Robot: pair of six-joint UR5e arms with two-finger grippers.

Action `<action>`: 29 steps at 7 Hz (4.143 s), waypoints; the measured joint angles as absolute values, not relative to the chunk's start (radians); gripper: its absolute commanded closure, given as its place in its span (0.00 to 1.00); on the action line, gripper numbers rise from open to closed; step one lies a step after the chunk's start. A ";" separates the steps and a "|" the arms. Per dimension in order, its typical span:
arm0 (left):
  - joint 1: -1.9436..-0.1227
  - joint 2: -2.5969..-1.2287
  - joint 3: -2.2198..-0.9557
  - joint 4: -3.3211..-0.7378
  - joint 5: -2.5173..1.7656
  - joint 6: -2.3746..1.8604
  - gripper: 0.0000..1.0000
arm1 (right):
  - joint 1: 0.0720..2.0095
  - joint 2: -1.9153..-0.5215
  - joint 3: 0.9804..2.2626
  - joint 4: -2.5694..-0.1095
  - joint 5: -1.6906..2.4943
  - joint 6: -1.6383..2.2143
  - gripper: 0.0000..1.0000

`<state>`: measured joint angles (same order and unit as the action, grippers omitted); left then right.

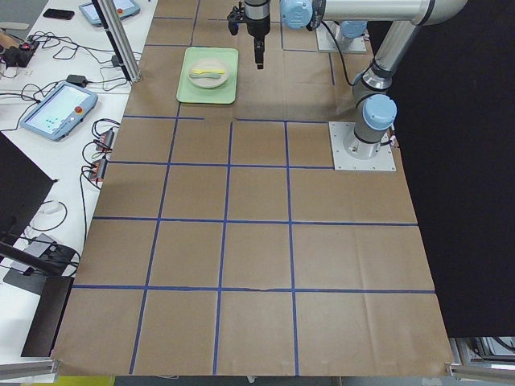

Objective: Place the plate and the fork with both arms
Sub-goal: 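Retract the left arm while moving the right gripper over the plate, then lower the right gripper onto the yellow fork on the plate, then close the right gripper on the yellow fork handle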

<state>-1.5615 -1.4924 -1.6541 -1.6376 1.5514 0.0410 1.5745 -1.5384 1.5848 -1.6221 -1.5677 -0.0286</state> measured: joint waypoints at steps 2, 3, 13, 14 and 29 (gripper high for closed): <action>-1.565 -1.485 -1.639 -1.644 1.584 0.044 0.01 | 1.608 -1.409 1.474 -1.640 -1.566 0.011 0.00; -1.566 -1.482 -1.638 -1.644 1.587 0.044 0.01 | 1.656 -1.310 1.374 -1.642 -1.568 0.053 0.00; -1.565 -1.469 -1.643 -1.648 1.588 0.045 0.01 | 1.831 -0.853 1.125 -1.815 -1.581 0.201 0.19; -1.566 -1.468 -1.643 -1.649 1.588 0.044 0.01 | 1.829 -0.853 1.172 -1.878 -1.581 0.202 0.28; -1.566 -1.484 -1.643 -1.654 1.589 0.044 0.01 | 1.836 -0.791 1.217 -1.922 -1.565 0.207 0.50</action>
<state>-1.5662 -1.4844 -1.6429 -1.6540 1.5892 0.0445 1.8358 -0.7909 1.2171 -1.9220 -1.5654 0.2071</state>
